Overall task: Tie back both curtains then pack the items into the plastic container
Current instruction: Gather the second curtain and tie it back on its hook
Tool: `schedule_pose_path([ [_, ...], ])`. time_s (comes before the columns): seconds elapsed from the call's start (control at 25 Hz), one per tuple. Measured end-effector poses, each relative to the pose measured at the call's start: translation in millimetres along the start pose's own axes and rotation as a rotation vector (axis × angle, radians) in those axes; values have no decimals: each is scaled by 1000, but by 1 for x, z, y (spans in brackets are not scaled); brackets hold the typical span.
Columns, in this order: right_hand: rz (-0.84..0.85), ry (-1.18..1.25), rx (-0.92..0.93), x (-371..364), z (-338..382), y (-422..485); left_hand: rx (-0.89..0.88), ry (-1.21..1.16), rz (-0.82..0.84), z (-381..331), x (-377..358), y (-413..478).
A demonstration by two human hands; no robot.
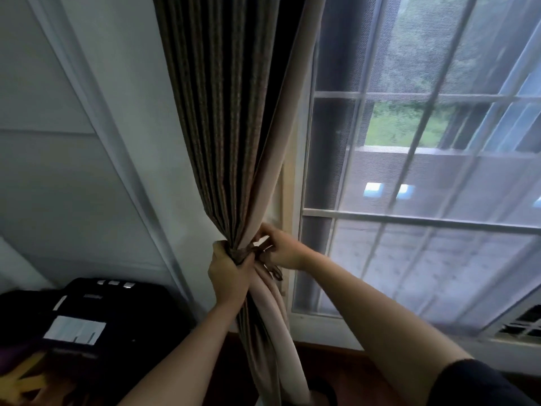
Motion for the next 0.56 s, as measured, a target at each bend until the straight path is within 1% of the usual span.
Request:
schedule_pose_path([
  [0.08,0,-39,-5,-15,-21,1,-12,28,10,10,16,16],
  [0.2,86,-328,-166,-32,-50,-2,-87,94,57,19,38,37],
  [0.24,55,-395,-180,-34,-54,-1,-110,110,81,21,43,42],
  [0.32,-142,-439,-198,-33,-51,6,-142,116,121,21,51,51],
  [0.36,-277,-387,-215,-31,-47,11,-155,122,131,21,53,55],
  [0.4,-409,-278,-228,-28,-41,18,-163,130,135,22,55,58],
  [0.44,-506,-131,-240,-27,-36,27,-170,138,138,23,57,62],
  [0.48,-566,28,-250,-26,-28,35,-171,148,139,24,59,65],
  [0.56,-601,241,-291,-30,-20,50,-180,168,138,25,63,70],
])
Point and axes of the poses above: each hand's wrist, its own y-axis towards the middle knuckle, its own x-axis out of the back of the hand, z = x × y, the point moved 3 cm from there along y, towards the middle knuckle, and after that the axes turned 4 degrees about y, right-handed, at the moved point
